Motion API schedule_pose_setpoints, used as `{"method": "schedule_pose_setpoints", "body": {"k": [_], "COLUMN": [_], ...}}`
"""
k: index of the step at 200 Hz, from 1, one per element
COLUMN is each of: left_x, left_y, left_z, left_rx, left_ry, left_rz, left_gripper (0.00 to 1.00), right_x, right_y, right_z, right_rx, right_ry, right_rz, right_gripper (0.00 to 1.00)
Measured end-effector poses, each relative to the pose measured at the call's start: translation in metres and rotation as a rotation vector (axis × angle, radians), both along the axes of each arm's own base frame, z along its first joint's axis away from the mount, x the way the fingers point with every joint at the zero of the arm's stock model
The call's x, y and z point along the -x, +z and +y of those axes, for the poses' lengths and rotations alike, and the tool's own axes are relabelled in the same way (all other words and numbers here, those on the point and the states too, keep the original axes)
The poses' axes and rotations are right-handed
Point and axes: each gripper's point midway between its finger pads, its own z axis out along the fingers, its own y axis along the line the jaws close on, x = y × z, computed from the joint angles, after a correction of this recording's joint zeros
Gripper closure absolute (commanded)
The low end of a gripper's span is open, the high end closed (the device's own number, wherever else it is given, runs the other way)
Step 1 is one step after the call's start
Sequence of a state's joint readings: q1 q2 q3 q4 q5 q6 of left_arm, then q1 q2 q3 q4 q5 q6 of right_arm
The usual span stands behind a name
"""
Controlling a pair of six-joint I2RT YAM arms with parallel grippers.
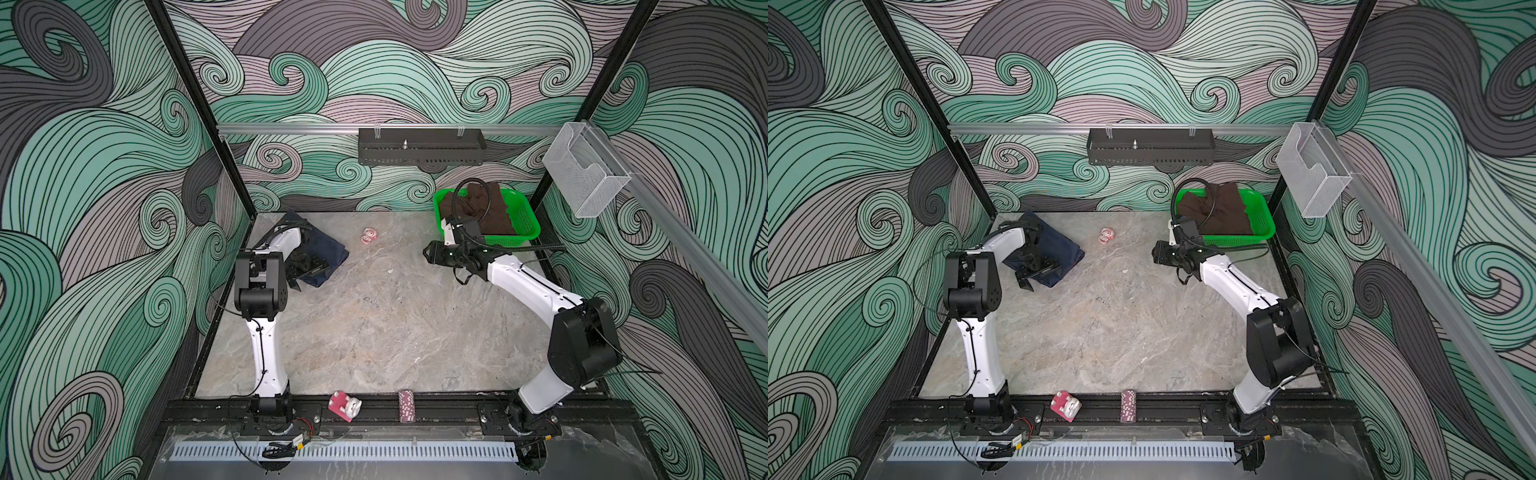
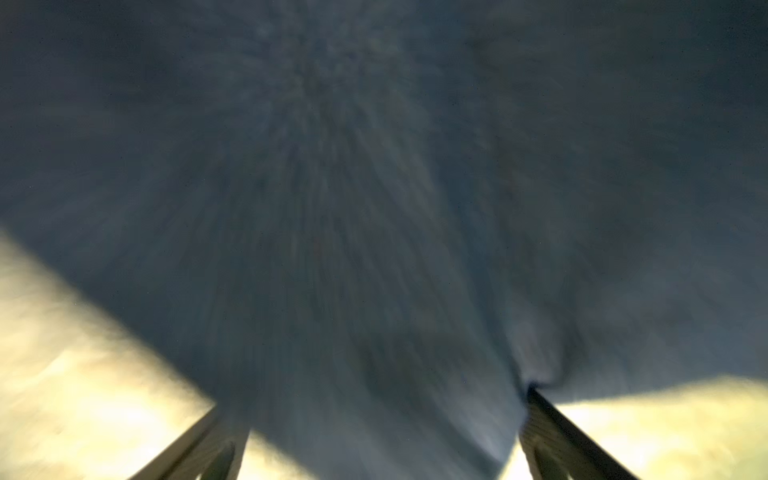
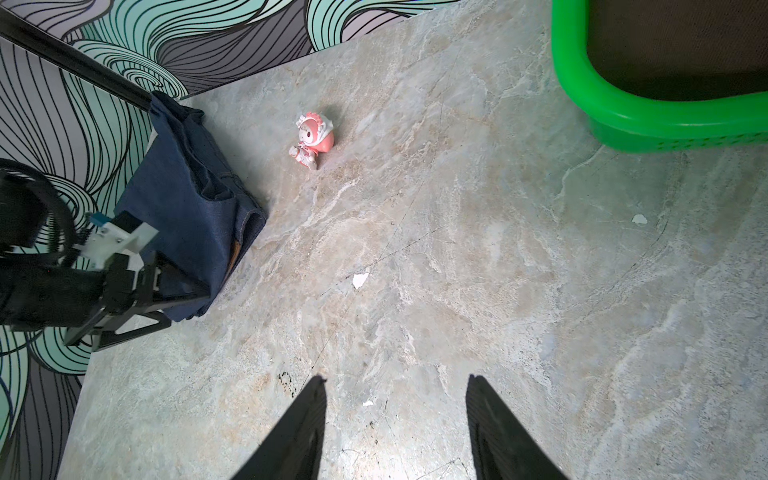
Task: Fold and stack the trousers
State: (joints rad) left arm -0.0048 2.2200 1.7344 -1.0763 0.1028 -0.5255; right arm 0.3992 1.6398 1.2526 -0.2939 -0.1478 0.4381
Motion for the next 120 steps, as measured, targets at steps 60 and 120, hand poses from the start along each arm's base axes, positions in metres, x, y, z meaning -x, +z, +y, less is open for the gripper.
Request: {"method": "schedule_pose_setpoints", "body": {"k": [60,120], "left_x": [-0.082,-0.142], "left_y": [0.007,0.015], "left_z": [-0.011,-0.003], "left_rx": [0.018,0.080], "left_ry": [0.041,0.159], "left_rz": [-0.139,-0.270], "left_gripper": [0.02,0.02], "right_x": [0.001,0.004], "right_y": [0.000,0.001], "right_z": [0.001,-0.001], "right_rx": [-0.004,0.002], "right_ry": [0.005,0.005], "right_rz": [0.003,0.005], "right_gripper": [0.45,0.45]}}
